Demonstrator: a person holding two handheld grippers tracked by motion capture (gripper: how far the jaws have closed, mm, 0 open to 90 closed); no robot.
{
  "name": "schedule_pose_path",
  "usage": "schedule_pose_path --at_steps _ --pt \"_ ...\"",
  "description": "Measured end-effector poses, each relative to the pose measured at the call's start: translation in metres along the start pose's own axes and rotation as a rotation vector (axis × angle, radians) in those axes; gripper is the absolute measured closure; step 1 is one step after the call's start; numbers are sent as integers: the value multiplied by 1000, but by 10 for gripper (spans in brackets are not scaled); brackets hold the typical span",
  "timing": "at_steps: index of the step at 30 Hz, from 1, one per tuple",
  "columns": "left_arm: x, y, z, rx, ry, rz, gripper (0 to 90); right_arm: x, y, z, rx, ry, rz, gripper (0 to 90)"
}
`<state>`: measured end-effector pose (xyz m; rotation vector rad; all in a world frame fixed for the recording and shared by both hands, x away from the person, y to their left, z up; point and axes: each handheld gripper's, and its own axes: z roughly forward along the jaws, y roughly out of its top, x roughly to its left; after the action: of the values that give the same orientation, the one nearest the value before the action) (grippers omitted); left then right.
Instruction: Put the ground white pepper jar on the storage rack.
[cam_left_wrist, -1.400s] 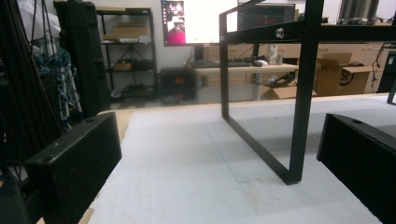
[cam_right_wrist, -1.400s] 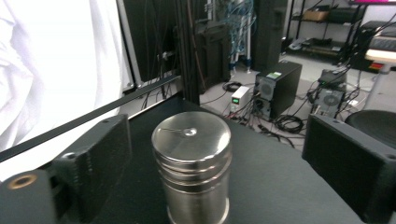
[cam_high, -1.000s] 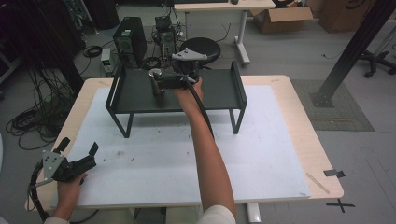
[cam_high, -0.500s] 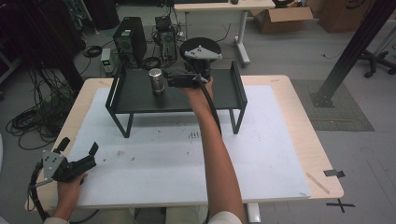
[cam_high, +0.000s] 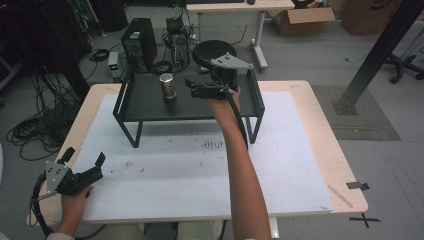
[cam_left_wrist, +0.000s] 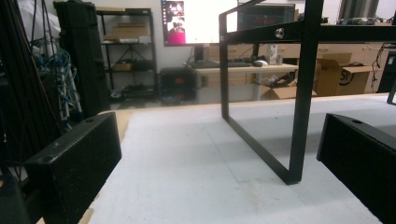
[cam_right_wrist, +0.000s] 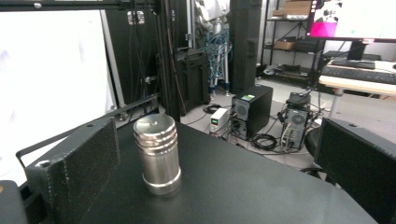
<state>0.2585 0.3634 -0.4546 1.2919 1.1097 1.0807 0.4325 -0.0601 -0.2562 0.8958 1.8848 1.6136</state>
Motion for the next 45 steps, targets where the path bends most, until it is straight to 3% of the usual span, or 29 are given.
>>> schedule_pose_path --at_steps 22,45 --pt "0 0 0 1 0 1 2 -1 -14 -62 -75 -51 -26 0" --pt "0 0 0 0 0 1 2 3 -47 -117 -133 -107 -42 0"
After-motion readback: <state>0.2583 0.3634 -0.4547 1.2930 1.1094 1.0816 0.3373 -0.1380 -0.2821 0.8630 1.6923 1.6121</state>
